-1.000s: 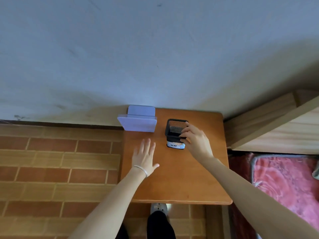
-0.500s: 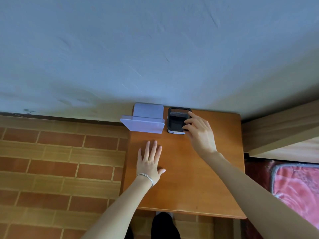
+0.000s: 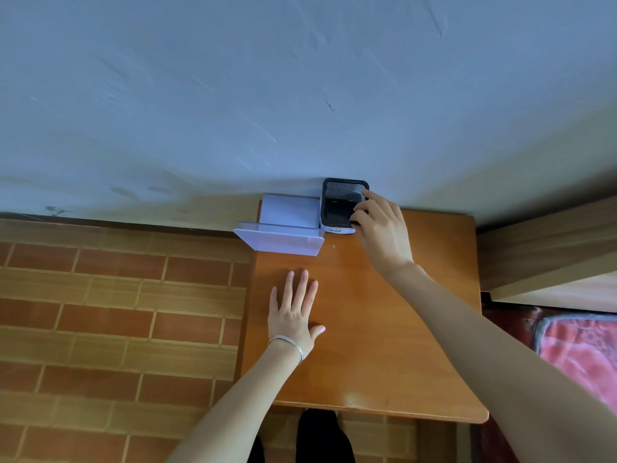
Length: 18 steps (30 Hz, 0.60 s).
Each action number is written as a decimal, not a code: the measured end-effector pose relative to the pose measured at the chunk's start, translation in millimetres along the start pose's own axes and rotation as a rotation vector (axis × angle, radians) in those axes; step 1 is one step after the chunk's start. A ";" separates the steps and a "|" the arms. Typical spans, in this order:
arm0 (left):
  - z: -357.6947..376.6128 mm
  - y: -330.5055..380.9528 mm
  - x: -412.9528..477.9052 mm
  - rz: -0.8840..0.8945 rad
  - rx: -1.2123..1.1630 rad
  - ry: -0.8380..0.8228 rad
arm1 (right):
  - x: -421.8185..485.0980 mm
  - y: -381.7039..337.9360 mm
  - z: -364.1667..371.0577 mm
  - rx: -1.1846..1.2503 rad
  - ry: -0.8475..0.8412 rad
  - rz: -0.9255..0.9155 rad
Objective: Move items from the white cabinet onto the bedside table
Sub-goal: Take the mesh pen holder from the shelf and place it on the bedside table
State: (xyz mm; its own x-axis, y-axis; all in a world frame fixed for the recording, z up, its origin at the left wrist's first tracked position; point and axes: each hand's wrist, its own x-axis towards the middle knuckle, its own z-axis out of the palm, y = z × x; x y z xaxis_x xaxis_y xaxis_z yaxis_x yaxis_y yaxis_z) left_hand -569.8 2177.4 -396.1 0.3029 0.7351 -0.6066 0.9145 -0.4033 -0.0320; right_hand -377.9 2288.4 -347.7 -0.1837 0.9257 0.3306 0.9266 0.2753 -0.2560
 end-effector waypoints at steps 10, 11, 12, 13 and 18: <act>-58.6 -15.1 -16.3 0.042 -0.242 -0.099 | 8.5 -9.6 -52.3 -0.149 -0.228 -0.098; -74.4 -19.3 -24.2 0.051 -0.272 -0.107 | 9.0 -13.0 -67.2 -0.152 -0.244 -0.079; -90.4 -23.1 -35.2 0.065 -0.283 -0.095 | 9.2 -17.5 -84.2 -0.147 -0.253 -0.065; -105.2 -26.8 -47.9 0.083 -0.286 -0.064 | 9.0 -22.3 -100.9 -0.144 -0.253 -0.064; -176.8 -46.9 -131.2 0.102 -0.235 0.245 | 8.4 -57.6 -189.2 -0.120 -0.233 -0.112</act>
State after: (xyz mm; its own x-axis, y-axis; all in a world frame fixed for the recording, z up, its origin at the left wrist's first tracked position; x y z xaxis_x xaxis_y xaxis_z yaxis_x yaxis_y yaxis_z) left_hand -605.1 2196.2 -174.6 0.4254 0.8177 -0.3879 0.9042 -0.3659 0.2204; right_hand -370.7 2231.3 -158.3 -0.3446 0.9297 0.1296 0.9260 0.3594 -0.1154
